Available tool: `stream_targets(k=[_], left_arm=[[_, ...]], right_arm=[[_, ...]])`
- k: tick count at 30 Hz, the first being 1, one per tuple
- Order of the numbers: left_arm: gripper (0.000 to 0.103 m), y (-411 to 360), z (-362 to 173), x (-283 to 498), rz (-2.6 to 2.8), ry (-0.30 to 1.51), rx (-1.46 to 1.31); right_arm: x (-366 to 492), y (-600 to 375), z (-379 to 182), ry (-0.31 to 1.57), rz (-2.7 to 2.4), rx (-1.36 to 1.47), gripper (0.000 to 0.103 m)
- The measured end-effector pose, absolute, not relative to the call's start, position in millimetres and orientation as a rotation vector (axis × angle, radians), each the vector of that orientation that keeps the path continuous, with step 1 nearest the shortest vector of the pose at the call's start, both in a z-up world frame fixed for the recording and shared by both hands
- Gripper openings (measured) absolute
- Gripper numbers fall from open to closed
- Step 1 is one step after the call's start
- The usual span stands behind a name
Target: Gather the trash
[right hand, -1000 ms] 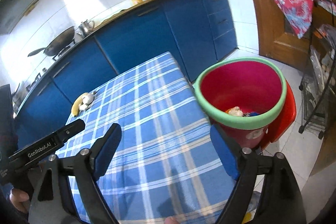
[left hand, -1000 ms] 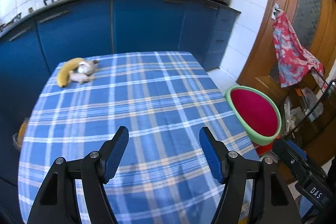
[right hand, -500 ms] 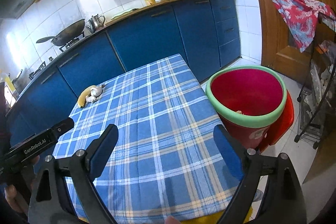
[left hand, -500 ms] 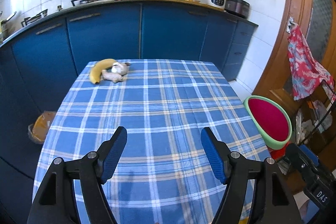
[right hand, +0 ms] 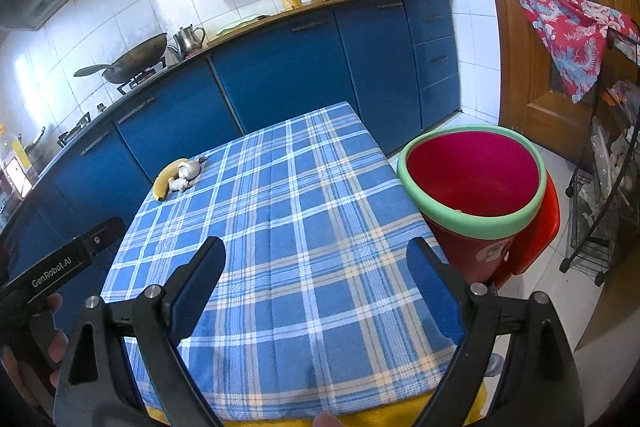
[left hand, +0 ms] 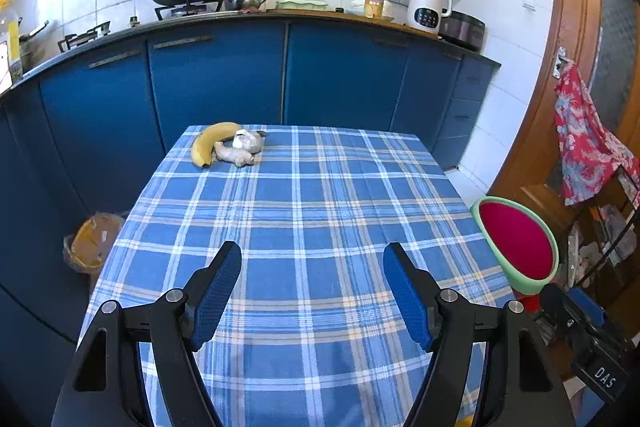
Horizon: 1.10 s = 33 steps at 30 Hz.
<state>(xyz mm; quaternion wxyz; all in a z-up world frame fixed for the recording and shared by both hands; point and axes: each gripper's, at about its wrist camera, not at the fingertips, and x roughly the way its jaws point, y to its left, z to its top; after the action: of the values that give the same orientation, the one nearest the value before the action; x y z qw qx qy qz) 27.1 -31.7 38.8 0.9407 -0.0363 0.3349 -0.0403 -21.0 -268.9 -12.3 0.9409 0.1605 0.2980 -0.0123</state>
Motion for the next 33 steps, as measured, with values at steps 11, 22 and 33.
stream_targets(k=[11,22,33], left_arm=[[0.075,-29.4,38.7,28.1,-0.064,0.684,-0.081],[0.075,-27.6,41.8,26.5,-0.055,0.674,-0.089],[0.075,-27.7,43.0,23.4,-0.06,0.667,-0.09]], right_arm=[[-22.9,-274.9,-10.3,0.613,-0.037,0.335,0.091],[-22.9,-275.1,-9.7,0.609,-0.031,0.338,0.091],[-23.3,-275.6,-8.5,0.606,-0.027,0.339,0.091]])
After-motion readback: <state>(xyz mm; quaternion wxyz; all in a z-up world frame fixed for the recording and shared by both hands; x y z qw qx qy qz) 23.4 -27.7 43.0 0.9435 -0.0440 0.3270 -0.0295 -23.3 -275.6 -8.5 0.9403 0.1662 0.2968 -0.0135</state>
